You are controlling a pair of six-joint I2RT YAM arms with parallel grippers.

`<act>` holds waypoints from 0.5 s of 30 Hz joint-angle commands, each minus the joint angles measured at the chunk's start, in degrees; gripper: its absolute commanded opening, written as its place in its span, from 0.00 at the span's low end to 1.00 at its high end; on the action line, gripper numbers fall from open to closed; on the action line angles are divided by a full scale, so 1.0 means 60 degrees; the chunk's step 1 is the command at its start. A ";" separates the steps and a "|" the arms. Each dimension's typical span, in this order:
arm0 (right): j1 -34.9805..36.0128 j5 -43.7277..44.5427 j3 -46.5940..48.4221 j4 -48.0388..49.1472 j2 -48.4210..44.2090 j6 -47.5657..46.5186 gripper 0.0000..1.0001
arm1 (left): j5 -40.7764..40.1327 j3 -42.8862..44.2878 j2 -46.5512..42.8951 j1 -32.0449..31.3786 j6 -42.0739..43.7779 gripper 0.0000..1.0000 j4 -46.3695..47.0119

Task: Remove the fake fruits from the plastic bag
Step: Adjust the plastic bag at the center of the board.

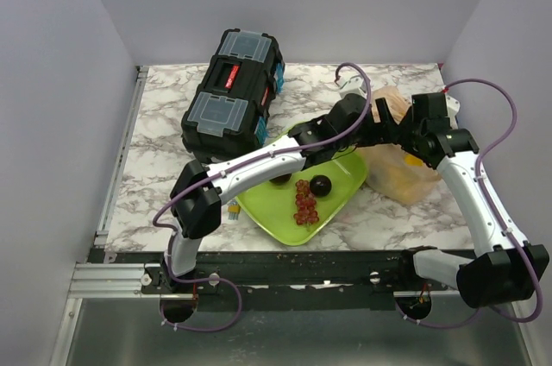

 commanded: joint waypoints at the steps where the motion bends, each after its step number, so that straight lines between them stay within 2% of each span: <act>1: 0.0009 0.0311 -0.0003 -0.0235 -0.0187 -0.0067 0.67 | -0.1194 -0.0403 -0.0051 0.0175 -0.0464 0.73 -0.1009; 4: 0.0008 0.0177 -0.0032 -0.0257 -0.0162 -0.0060 0.67 | -0.1355 -0.0917 -0.0320 0.0279 -0.0662 0.61 -0.0674; 6: 0.0008 0.0052 -0.0019 -0.0251 -0.0141 -0.0057 0.67 | -0.1243 -0.1127 -0.0373 0.0411 -0.0712 0.61 -0.0515; 8: 0.0009 -0.0093 -0.0032 -0.0185 -0.0156 -0.0106 0.67 | -0.0933 -0.0889 -0.0171 0.0568 -0.0814 0.66 -0.0703; 12: 0.0009 -0.0566 -0.0047 0.0078 -0.0078 -0.0381 0.68 | -0.0062 -0.0230 0.0414 0.0651 -0.0710 0.64 -0.0665; 15: 0.0009 -0.0861 -0.0133 0.0372 0.0105 -0.0546 0.71 | 0.0602 -0.0262 0.0528 0.0635 -0.0660 0.44 -0.0423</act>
